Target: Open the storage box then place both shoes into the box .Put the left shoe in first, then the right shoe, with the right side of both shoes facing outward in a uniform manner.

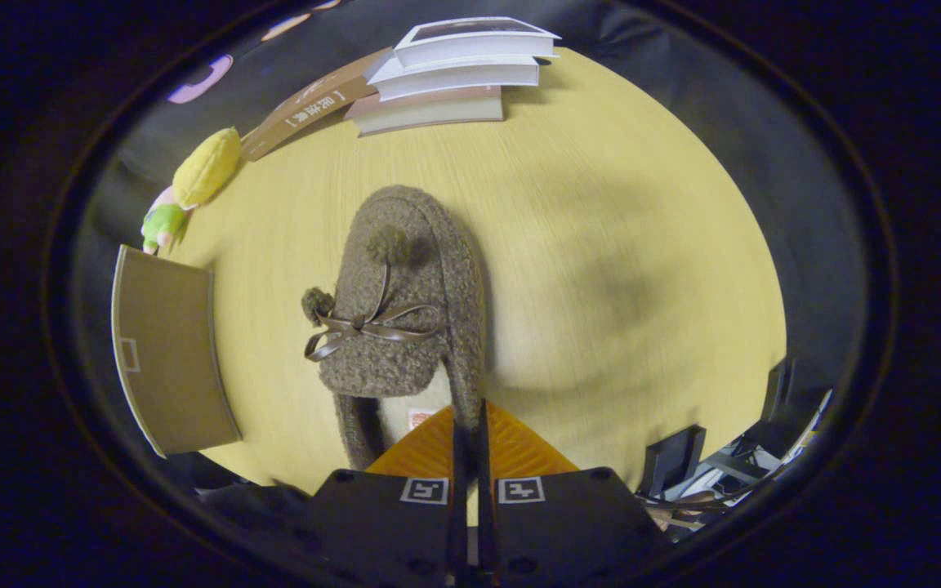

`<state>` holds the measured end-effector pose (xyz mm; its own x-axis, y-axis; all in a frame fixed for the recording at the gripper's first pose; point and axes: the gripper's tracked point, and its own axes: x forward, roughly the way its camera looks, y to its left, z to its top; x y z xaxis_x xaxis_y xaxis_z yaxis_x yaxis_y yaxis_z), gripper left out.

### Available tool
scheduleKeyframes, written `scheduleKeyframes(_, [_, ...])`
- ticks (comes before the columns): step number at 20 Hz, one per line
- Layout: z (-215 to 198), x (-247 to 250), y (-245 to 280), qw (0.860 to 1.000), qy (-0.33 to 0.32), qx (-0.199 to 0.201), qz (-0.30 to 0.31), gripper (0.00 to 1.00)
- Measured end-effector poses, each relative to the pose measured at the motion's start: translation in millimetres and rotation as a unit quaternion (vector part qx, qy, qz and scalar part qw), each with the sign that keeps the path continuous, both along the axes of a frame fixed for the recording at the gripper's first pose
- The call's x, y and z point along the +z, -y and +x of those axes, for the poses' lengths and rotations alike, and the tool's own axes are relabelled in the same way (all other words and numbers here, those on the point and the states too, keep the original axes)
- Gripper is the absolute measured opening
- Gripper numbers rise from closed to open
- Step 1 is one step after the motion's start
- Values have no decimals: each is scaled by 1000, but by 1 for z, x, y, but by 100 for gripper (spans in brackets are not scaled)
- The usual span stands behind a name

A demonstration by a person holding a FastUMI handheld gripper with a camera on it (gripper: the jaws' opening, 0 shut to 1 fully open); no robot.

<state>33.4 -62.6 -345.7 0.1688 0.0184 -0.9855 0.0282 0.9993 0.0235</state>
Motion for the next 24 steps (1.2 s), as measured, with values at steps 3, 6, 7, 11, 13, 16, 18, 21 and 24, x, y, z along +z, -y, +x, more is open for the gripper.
scheduleKeyframes(3, [-5,-1,2,1000,-7,-14,3,5])
scheduleKeyframes(6, [-8,6,-7,998,-2,-54,40,5])
scheduleKeyframes(7, [-10,10,-12,996,-1,-70,59,5])
scheduleKeyframes(11, [-9,30,-30,990,21,-83,111,4])
scheduleKeyframes(13, [-12,44,-41,986,24,-91,137,4])
scheduleKeyframes(16, [-14,73,-67,979,41,-92,175,4])
scheduleKeyframes(18, [-14,98,-90,974,57,-85,200,4])
scheduleKeyframes(21, [-13,138,-135,963,76,-74,249,4])
scheduleKeyframes(24, [-18,173,-182,954,83,-44,286,4])
